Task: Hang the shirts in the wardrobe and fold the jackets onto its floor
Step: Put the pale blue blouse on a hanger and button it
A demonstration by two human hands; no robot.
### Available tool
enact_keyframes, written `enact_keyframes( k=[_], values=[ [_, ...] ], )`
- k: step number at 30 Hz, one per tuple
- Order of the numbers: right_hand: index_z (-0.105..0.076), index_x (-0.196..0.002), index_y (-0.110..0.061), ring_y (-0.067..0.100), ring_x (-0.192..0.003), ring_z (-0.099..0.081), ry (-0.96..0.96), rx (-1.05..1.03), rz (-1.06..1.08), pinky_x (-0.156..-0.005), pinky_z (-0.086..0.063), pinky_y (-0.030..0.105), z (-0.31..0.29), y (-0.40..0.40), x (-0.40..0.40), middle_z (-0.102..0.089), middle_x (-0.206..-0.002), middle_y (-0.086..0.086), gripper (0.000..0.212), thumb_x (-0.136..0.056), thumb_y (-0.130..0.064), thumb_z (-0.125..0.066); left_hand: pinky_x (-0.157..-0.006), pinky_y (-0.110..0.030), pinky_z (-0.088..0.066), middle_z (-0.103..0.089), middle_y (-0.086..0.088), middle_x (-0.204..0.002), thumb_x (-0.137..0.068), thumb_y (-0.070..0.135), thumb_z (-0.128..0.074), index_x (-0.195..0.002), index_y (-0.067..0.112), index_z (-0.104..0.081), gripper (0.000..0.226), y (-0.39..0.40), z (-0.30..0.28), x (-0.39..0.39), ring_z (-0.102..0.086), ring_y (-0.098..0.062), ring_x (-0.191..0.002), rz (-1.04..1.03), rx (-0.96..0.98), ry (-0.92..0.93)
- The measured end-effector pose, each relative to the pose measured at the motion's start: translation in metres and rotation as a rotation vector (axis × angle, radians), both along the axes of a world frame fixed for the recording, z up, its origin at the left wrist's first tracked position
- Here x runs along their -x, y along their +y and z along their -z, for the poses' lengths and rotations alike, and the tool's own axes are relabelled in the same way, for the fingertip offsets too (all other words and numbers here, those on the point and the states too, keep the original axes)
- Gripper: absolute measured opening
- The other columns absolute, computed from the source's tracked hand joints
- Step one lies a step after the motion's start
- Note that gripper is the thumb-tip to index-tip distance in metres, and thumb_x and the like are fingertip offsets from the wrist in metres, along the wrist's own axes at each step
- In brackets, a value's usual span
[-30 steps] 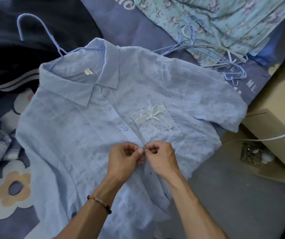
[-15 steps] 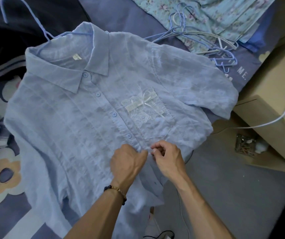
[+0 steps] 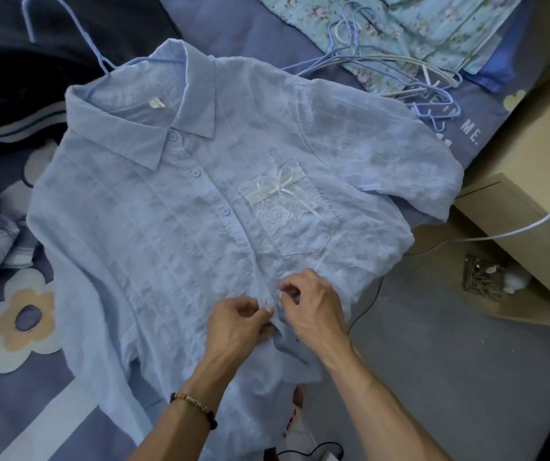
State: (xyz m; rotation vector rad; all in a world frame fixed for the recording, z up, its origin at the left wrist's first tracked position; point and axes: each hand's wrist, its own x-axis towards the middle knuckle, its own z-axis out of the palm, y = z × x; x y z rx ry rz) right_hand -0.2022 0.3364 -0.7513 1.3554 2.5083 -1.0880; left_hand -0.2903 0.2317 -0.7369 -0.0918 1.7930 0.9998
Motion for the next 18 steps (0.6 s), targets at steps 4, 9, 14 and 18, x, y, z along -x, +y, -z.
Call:
enact_keyframes(
  k=[4, 9, 14, 18],
  values=[
    [-0.068, -0.076, -0.021, 0.002, -0.065, -0.057, -0.021, 0.169, 0.120, -0.064, -0.046, 0.017, -0.010, 0.010, 0.004, -0.065, -0.074, -0.011, 0.008, -0.083, -0.018, -0.069, -0.061, -0.025, -0.059, -0.071, -0.021, -0.071, -0.087, 0.005, -0.071, -0.078, -0.004, -0.070, 0.013, 0.002, -0.008, -0.002, -0.067, -0.020, -0.060, -0.088, -0.042, -0.029],
    [-0.070, -0.067, -0.016, 0.002, -0.052, -0.056, 0.110, 0.379, 0.395, -0.058, -0.047, 0.020, -0.025, 0.005, -0.004, -0.065, -0.058, -0.005, 0.014, -0.080, -0.012, -0.072, -0.066, -0.030, -0.059, -0.068, -0.011, -0.059, -0.087, 0.005, -0.072, -0.069, 0.005, -0.067, 0.018, 0.007, -0.017, -0.011, -0.069, -0.021, -0.061, -0.133, -0.095, 0.009],
    [-0.071, -0.067, -0.010, 0.004, -0.049, -0.058, 0.179, 0.474, 0.475, -0.054, -0.048, 0.020, -0.036, -0.003, -0.005, -0.064, -0.055, -0.003, 0.015, -0.081, -0.004, -0.070, -0.063, -0.023, -0.058, -0.072, -0.011, -0.064, -0.088, 0.003, -0.070, -0.068, 0.005, -0.068, 0.019, 0.009, -0.027, -0.016, -0.073, -0.021, -0.066, -0.167, -0.167, -0.007],
    [-0.071, -0.066, -0.013, 0.008, -0.055, -0.064, 0.185, 0.407, 0.460, -0.057, -0.052, 0.024, -0.034, -0.008, -0.004, -0.068, -0.058, -0.002, 0.017, -0.079, -0.003, -0.070, -0.065, -0.024, -0.059, -0.073, -0.012, -0.069, -0.088, 0.003, -0.070, -0.074, 0.004, -0.072, 0.014, 0.008, -0.027, -0.016, -0.073, -0.023, -0.070, -0.136, -0.184, -0.005]
  ],
)
